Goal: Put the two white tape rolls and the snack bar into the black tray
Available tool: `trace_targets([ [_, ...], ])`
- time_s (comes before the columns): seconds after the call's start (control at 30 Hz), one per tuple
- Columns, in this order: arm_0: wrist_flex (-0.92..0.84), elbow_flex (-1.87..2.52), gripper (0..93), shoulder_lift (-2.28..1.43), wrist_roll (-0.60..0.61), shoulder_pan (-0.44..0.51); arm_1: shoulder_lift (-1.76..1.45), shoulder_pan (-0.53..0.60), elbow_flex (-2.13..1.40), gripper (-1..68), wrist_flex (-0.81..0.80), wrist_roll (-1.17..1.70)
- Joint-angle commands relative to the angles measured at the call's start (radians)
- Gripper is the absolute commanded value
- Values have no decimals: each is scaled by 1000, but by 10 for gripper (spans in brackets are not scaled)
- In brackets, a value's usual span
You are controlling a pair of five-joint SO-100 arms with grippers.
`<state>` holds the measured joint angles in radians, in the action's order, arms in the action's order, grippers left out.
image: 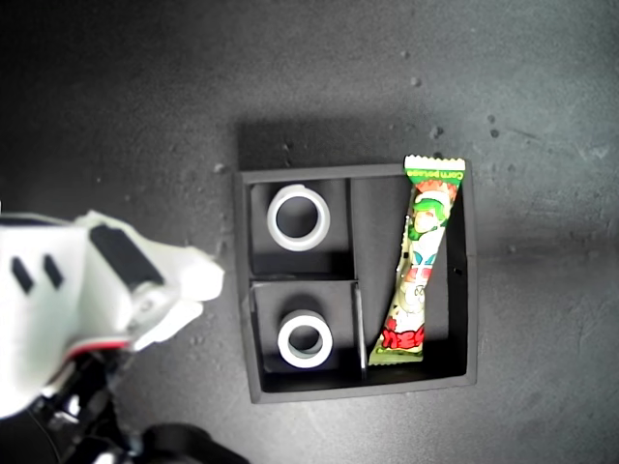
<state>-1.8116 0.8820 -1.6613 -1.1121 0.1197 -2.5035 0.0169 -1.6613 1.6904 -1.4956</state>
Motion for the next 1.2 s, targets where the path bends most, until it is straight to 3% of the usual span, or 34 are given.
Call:
trace_targets([
  [0.0,67,184,1,-201,-40,5,-129,-15,-158,-5,-51,-25],
  [0.37,331,1037,1,-904,-123,-55,-477,-44,-568,-7,-176,31],
  [0.73,486,1677,1,-1552,-204,2,-804,-81,-877,-7,-221,115],
  [0.9,508,1842,1,-1681,-235,35,-845,-97,-943,-7,-230,149],
  [1.17,541,2014,1,-1724,-276,72,-845,-74,-1138,-7,-371,146],
])
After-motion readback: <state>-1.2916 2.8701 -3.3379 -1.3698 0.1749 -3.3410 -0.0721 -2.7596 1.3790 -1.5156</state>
